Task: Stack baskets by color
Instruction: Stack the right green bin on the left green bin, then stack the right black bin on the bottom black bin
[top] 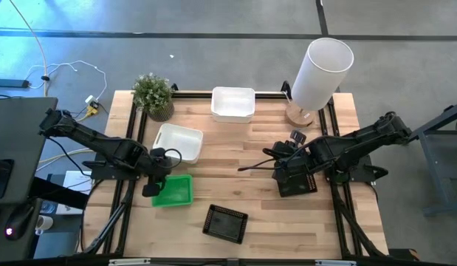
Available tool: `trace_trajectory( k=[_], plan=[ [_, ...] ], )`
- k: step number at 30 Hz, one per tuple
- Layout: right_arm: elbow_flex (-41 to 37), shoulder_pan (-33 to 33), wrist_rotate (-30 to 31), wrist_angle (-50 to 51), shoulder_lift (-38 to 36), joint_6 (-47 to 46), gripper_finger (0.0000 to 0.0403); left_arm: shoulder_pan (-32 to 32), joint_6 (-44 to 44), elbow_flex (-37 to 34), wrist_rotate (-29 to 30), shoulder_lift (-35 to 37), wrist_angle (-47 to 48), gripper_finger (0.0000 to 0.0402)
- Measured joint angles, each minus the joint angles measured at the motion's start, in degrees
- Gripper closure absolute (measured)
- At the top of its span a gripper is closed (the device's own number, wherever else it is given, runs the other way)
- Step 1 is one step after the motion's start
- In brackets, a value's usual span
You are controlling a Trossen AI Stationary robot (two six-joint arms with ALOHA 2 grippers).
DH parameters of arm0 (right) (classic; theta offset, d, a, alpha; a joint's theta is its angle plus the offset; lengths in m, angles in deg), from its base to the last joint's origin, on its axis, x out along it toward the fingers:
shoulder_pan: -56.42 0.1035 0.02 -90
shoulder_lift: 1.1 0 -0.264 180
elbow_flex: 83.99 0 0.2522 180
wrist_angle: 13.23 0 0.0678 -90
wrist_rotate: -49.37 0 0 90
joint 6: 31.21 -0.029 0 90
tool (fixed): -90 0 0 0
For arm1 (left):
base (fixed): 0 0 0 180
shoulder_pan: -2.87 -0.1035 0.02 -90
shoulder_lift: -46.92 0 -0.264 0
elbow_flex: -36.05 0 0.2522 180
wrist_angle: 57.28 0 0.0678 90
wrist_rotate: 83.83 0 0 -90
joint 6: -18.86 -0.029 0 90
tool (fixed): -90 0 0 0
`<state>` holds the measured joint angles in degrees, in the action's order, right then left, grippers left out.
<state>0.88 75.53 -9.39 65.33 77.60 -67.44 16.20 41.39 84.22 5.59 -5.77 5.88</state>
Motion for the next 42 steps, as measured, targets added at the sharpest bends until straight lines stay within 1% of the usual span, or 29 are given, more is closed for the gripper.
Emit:
trace_trajectory(
  k=[5,10,14,17,24,28,34,36,39,42],
  plan=[
    [0.0,0.0,-1.0,0.0,0.0,0.1,0.0258,0.0,1.3,0.0,-0.5,0.0,0.0,0.0312],
    [0.0,0.0,-6.1,0.0,0.0,0.1,0.0258,-0.2,1.3,0.0,-2.1,0.0,0.2,0.0267],
    [0.0,0.0,-12.3,0.1,0.0,0.2,0.0258,-0.3,1.3,0.1,-3.9,0.0,0.2,0.0247],
    [0.0,0.8,-15.3,0.3,0.0,0.1,0.0258,-0.3,1.3,1.3,-3.9,0.0,0.3,0.0244],
    [0.0,3.7,-16.2,1.0,2.3,0.0,0.0258,-0.3,1.1,5.7,-3.0,0.0,0.4,0.0245],
    [0.0,5.0,-17.0,1.3,3.9,-0.9,0.0258,-0.3,0.9,6.1,-1.8,0.0,0.6,0.0245],
    [0.0,7.0,-20.6,3.4,5.5,-2.4,0.0258,-0.3,0.9,6.1,0.0,0.0,0.9,0.0245],
    [-0.1,8.2,-20.8,4.0,6.1,-2.4,0.0258,-0.3,0.9,6.1,0.5,0.0,0.5,0.0245],
    [-2.0,9.6,-20.9,2.9,6.4,-2.4,0.0258,-0.3,0.9,6.1,2.4,0.0,0.3,0.0245],
    [-6.0,10.6,-23.6,0.8,6.4,-2.4,0.0258,-0.3,1.1,6.1,3.7,0.0,0.3,0.0245]
  ],
)
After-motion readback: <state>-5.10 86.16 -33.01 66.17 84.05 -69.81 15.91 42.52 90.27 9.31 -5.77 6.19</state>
